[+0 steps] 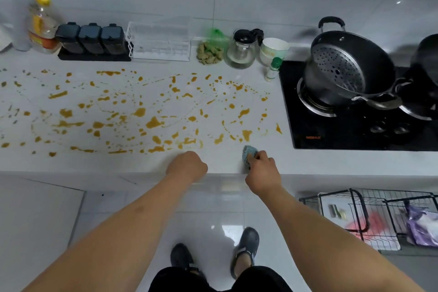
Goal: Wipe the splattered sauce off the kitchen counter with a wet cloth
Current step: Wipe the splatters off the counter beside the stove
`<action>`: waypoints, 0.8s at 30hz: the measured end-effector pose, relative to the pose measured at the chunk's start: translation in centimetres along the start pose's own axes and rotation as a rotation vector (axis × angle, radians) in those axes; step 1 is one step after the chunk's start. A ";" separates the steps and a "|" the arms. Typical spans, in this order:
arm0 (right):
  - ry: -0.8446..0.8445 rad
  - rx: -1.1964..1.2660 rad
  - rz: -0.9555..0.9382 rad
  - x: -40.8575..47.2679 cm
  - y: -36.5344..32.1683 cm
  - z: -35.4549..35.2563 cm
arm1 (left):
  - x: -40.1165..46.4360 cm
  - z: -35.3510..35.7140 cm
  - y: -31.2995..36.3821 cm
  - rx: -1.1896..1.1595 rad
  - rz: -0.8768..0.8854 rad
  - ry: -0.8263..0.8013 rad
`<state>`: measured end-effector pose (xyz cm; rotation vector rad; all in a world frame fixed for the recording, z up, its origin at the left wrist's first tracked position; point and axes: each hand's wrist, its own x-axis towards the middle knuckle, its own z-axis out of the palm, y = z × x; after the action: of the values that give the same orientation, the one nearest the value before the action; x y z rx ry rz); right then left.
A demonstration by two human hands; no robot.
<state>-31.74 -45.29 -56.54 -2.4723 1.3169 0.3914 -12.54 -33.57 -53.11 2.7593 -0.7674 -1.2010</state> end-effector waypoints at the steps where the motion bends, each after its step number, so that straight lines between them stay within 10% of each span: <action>1: -0.002 -0.002 0.039 0.4 1.7 -0.6 | 0.1 0.3 0.9 0.018 -0.017 -0.018; 11: -0.071 0.025 0.063 10.9 8.6 -5.2 | 2.4 4.2 6.0 0.029 -0.425 0.100; 24: 0.016 -0.089 -0.168 12.2 7.5 -5.7 | 3.2 3.8 7.0 0.109 -0.427 0.081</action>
<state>-30.95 -60.64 -57.07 -2.6412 1.1087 0.3975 -16.28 -40.56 -56.39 3.1460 -0.2453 -1.1166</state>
